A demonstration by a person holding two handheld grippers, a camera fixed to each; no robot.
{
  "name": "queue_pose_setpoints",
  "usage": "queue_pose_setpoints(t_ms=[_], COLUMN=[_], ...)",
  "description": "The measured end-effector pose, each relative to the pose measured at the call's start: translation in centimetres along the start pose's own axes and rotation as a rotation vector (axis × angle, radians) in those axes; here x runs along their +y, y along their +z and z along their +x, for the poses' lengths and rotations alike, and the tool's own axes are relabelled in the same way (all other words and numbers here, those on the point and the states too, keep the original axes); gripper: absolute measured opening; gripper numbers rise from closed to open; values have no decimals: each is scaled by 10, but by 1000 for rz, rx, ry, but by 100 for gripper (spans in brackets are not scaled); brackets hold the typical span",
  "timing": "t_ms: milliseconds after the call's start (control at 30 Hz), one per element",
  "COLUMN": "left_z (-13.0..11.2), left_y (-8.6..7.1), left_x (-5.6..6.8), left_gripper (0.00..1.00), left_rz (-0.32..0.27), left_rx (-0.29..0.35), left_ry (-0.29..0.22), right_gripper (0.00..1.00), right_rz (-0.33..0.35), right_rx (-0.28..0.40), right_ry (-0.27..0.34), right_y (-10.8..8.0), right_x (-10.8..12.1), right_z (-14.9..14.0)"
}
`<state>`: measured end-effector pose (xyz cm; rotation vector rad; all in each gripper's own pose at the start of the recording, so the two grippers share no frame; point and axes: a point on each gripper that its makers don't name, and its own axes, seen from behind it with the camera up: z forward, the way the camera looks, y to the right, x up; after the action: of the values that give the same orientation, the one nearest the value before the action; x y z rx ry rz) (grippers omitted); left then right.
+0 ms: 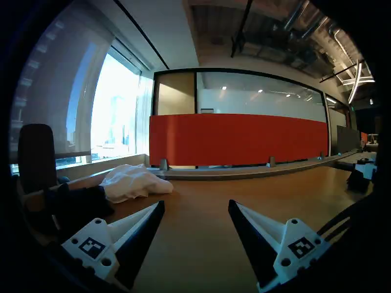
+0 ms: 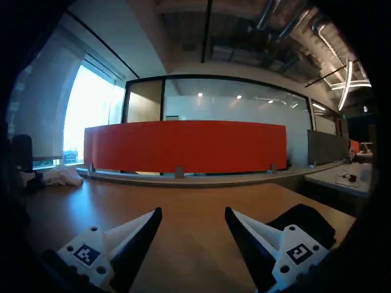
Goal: Fold towel
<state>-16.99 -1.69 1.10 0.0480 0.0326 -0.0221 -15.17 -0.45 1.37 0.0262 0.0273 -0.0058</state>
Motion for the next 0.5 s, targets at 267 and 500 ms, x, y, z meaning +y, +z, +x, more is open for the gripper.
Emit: queue_pose_setpoints(t_ms=[267, 500], left_z=[0, 0], left_y=[0, 0], left_x=[0, 0], left_gripper=[97, 97], left_rz=[0, 0], left_rx=[0, 0], left_ry=[0, 0], right_gripper=[99, 99], right_rz=[-4, -6], right_rx=[0, 0], right_ry=[0, -1], right_y=[-3, -4], right_x=[1, 2], right_z=[0, -1])
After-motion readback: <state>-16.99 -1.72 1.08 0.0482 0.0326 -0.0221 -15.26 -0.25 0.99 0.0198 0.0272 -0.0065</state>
